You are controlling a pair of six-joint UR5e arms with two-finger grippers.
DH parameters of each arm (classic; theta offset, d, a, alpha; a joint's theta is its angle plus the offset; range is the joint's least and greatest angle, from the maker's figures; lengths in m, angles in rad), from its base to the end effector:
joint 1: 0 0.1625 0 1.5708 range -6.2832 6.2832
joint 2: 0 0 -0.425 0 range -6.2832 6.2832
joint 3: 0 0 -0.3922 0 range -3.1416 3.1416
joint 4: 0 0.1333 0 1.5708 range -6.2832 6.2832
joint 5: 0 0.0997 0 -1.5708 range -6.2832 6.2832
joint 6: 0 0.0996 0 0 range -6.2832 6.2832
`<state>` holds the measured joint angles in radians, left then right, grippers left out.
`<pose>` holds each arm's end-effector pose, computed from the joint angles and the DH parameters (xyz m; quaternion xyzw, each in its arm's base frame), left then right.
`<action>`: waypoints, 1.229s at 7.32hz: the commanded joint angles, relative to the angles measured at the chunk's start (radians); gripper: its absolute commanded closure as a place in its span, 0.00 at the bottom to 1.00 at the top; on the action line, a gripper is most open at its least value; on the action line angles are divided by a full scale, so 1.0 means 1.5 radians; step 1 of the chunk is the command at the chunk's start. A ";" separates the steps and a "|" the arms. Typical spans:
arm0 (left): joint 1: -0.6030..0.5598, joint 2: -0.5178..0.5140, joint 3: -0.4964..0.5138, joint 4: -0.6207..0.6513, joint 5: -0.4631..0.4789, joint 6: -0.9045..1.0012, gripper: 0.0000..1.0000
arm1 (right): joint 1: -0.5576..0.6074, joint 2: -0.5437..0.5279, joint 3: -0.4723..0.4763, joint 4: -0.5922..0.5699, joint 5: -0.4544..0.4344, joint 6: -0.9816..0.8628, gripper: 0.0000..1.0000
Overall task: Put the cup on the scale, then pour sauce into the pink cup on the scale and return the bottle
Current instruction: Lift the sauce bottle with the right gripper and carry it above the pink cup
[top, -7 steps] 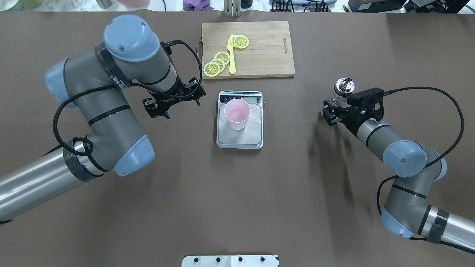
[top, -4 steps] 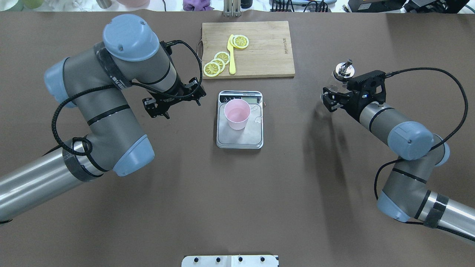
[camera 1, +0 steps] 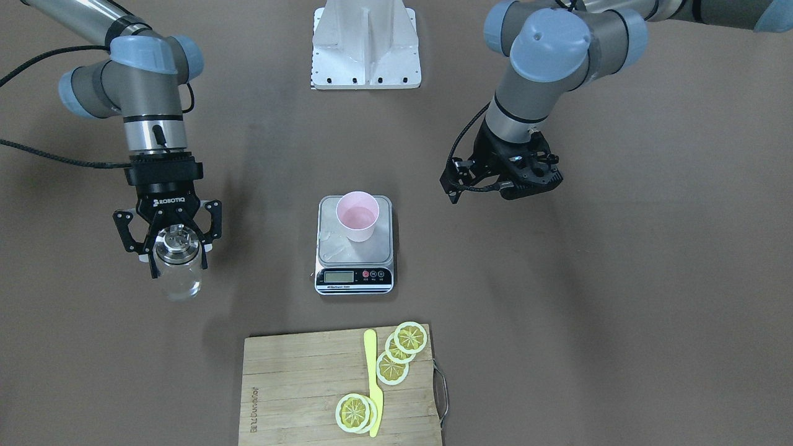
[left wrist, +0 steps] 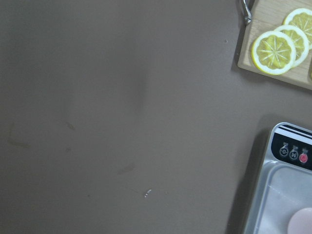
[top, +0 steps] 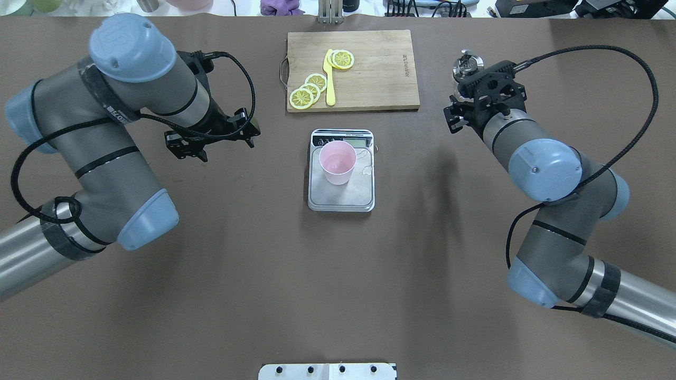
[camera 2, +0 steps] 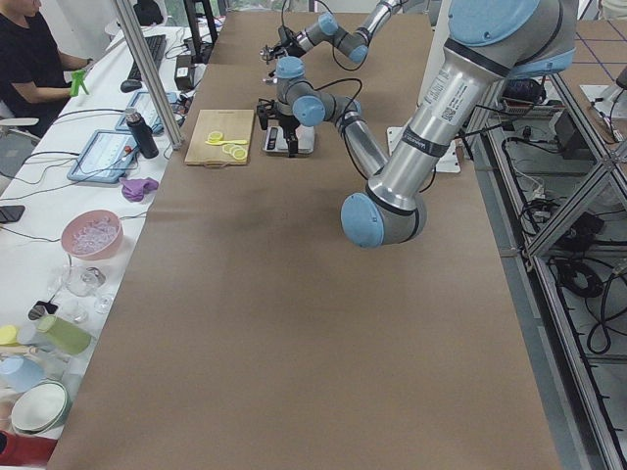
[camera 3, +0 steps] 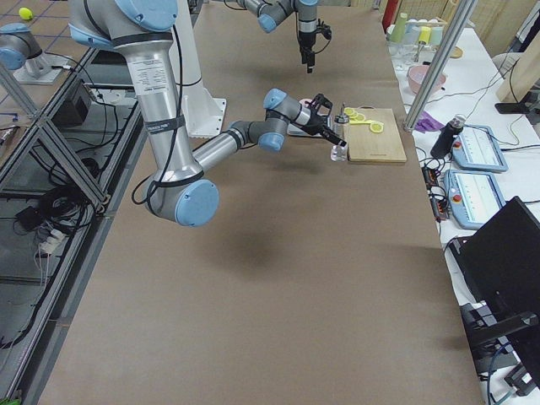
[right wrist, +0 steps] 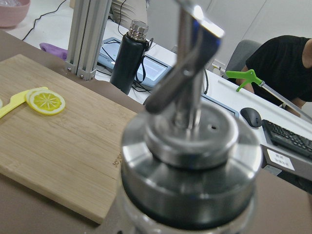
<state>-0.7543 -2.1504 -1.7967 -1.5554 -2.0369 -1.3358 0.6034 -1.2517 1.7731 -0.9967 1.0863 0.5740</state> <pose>0.4042 -0.5013 0.2270 -0.0098 0.4308 -0.1447 0.8907 -0.3899 -0.4870 0.3224 0.5054 -0.2053 -0.0395 0.8372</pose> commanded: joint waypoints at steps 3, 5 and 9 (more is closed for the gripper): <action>-0.013 0.027 -0.003 -0.002 0.005 0.039 0.02 | -0.089 0.104 0.033 -0.213 -0.166 -0.047 1.00; -0.011 0.032 -0.002 -0.003 0.005 0.039 0.02 | -0.095 0.110 0.034 -0.248 -0.185 -0.049 1.00; -0.009 0.032 0.000 -0.005 0.005 0.040 0.02 | -0.131 0.088 0.025 -0.263 -0.314 -0.241 1.00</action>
<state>-0.7686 -2.1032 -1.7975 -1.5619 -2.0295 -1.2774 0.4179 -1.1023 1.8136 -1.3870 0.6503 0.2670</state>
